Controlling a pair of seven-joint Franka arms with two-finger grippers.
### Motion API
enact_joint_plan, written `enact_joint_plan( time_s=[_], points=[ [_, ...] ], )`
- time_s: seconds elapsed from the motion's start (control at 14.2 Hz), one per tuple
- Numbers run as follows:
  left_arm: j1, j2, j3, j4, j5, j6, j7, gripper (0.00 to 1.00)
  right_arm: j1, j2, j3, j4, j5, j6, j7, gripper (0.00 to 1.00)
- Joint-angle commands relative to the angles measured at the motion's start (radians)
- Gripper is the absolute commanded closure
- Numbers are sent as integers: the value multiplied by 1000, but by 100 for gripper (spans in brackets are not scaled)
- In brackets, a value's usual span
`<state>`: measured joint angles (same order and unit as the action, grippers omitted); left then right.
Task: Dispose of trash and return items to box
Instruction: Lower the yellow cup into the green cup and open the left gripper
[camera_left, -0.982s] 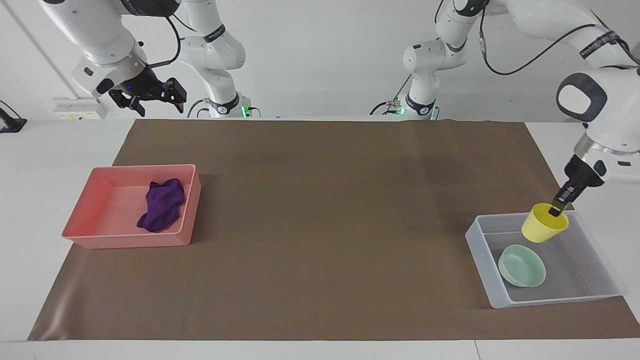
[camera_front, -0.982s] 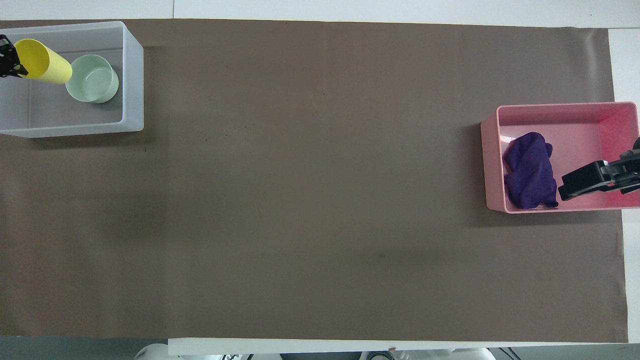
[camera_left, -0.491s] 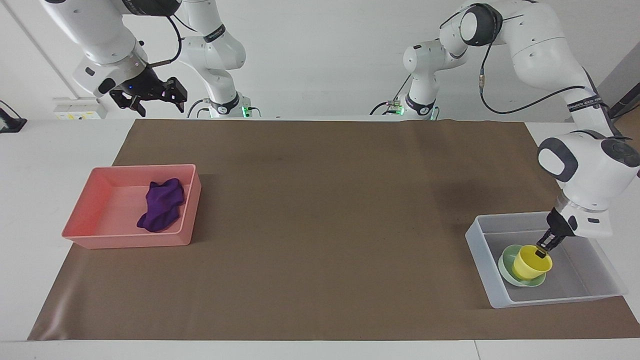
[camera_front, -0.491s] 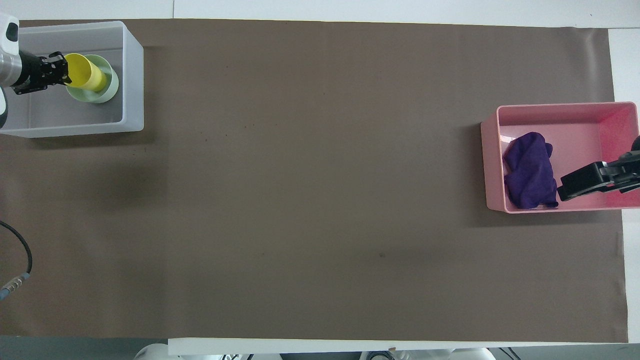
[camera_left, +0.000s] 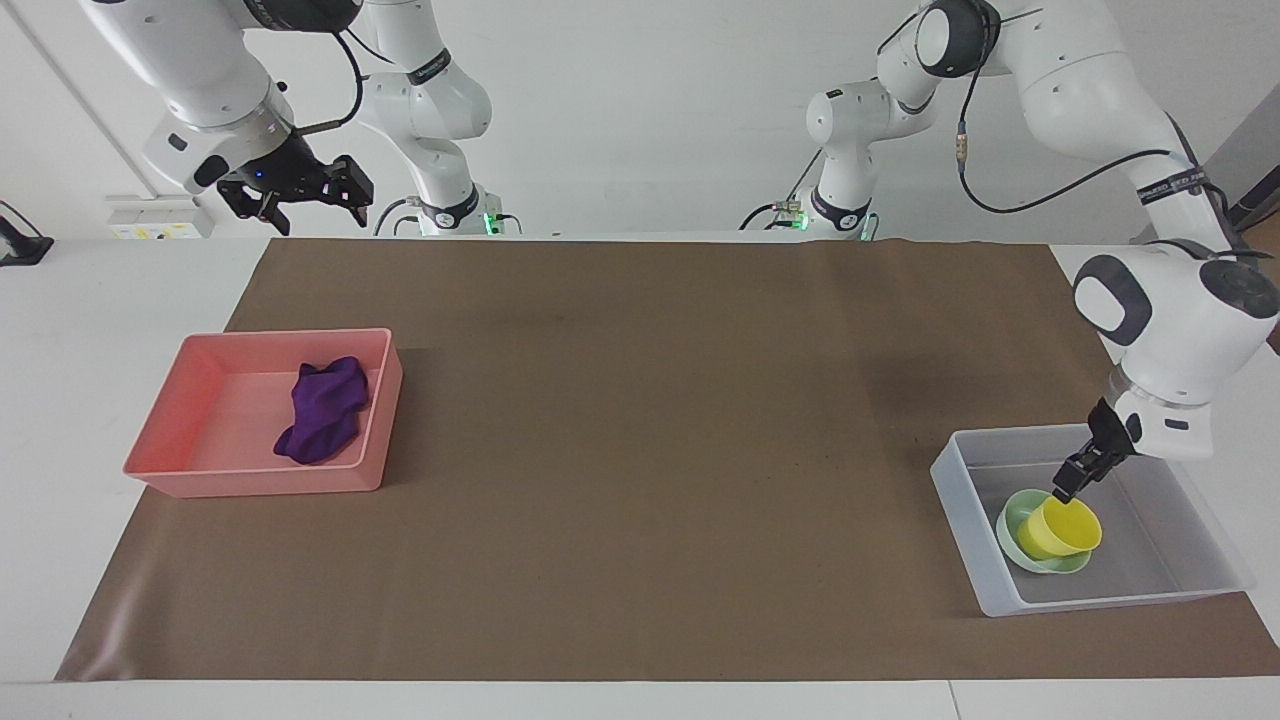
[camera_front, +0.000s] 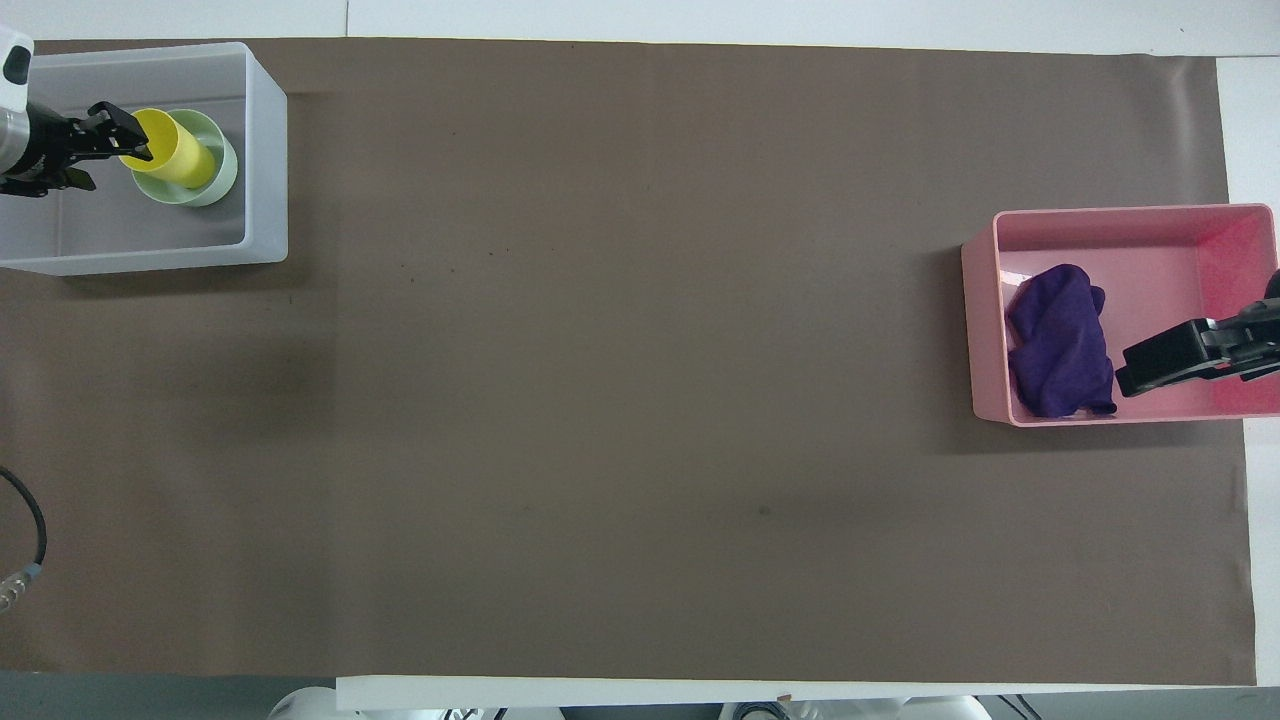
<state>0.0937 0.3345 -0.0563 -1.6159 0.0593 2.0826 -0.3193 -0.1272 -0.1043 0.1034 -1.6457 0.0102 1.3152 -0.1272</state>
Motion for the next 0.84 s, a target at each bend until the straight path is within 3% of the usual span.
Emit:
enact_joint_plan(
  time_s=[0.0, 0.14, 0.35, 0.56, 0.77],
  points=[
    [-63, -191, 7, -79, 27, -239, 18, 0, -12, -22, 5, -25, 5, 15, -20, 0],
    [-66, -311, 0, -99, 27, -335, 31, 0, -14, -22, 5, -25, 5, 15, -20, 0],
    [-92, -417, -8, -76, 24, -441, 126, 0, -12, -22, 5, -25, 5, 15, -20, 0],
    [-94, -401, -8, 64, -18, -524, 186, 0, -14, -22, 5, -25, 5, 15, -20, 0],
    [-94, -384, -10, 86, -45, -559, 192, 0, -12, -22, 5, -25, 5, 15, -20, 0]
  ],
)
